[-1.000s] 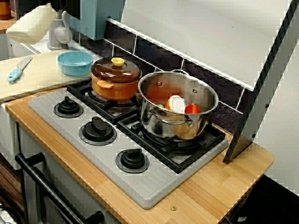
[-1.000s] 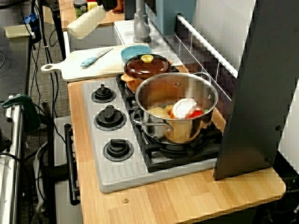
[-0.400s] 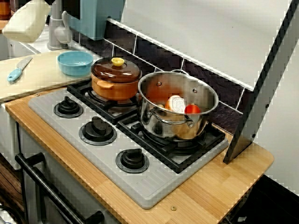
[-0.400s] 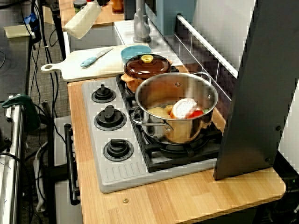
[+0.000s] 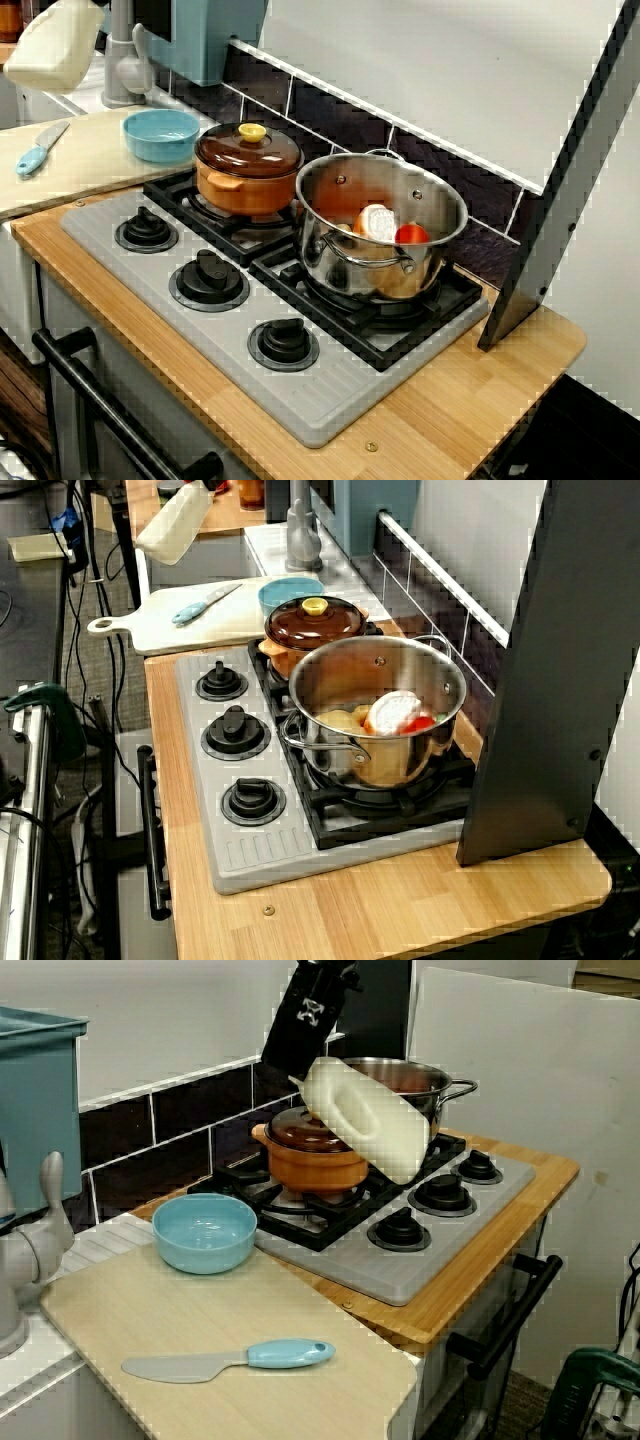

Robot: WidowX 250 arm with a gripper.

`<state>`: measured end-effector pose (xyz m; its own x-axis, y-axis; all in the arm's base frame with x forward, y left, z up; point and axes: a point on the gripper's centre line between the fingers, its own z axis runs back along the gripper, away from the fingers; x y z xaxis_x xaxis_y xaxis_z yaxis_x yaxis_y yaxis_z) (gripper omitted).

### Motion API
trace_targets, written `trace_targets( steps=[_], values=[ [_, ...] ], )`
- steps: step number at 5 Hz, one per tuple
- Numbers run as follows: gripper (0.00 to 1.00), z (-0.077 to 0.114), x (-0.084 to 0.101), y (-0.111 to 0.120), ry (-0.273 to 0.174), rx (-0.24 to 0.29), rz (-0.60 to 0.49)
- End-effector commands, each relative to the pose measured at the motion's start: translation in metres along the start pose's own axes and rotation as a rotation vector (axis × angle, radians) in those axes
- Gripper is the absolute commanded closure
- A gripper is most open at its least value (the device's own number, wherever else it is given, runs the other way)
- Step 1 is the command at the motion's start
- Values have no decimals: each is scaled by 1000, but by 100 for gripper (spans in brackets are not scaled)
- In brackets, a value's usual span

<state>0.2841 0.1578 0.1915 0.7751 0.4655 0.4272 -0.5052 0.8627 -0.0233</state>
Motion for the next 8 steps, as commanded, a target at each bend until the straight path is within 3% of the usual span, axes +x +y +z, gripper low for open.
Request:
trace_targets(
  steps=[1,3,5,7,8],
  values=[
    [100,19,1,16,-144,23,92],
    [100,23,9,29,-240,45,214],
    [100,26,18,38,-322,65,257],
    [100,23,19,37,-466,118,286],
    [100,20,20,36,-498,141,297]
  ],
)
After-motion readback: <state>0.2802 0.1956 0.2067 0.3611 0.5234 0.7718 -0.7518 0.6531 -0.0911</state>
